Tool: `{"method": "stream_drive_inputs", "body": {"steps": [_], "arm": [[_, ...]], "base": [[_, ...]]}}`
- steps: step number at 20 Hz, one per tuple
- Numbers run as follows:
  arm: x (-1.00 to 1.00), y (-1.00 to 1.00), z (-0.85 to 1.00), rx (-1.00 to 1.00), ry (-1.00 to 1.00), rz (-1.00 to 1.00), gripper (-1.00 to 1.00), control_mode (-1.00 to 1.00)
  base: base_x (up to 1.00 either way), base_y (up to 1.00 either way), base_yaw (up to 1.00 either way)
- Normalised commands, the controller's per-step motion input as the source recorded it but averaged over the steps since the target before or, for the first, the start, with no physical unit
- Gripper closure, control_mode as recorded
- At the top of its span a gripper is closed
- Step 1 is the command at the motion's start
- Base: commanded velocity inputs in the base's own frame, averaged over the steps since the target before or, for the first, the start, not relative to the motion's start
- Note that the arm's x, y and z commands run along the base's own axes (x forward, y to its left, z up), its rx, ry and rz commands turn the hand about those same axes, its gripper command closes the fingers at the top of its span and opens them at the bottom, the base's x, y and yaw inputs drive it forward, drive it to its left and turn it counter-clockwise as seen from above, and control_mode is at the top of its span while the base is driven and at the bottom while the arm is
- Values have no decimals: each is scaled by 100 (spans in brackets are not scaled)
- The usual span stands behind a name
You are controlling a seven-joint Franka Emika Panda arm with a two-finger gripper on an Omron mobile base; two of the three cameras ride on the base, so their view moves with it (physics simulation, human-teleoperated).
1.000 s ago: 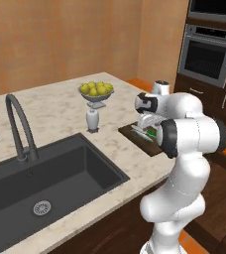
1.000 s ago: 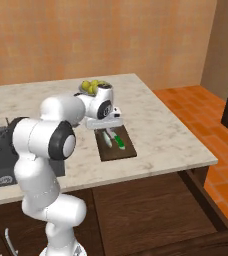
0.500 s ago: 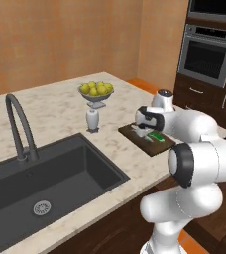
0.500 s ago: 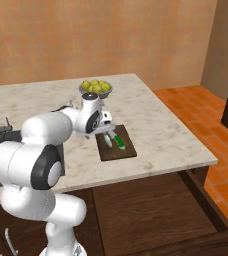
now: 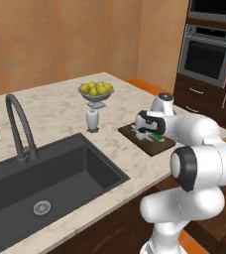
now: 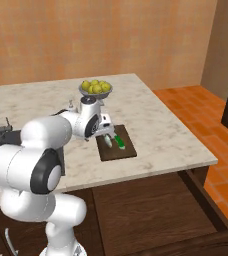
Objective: Pick up the knife from the drawer and place it on the cutting board. Then place the meat from the plate to the cutting board.
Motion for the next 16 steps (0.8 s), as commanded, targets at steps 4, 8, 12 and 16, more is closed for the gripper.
{"method": "stream_drive_inputs", "body": {"steps": [4, 8, 12, 16], "arm": [[-17, -22, 0, 10, -2, 0, -100, -100], [-21, -35, 0, 19, -5, 0, -100, -100], [-19, -34, 0, 19, -4, 0, -100, -100], [-14, -34, 0, 21, -3, 0, -100, -100]], "base": [[0, 0, 0], [0, 0, 0], [0, 0, 0], [0, 0, 0]]}}
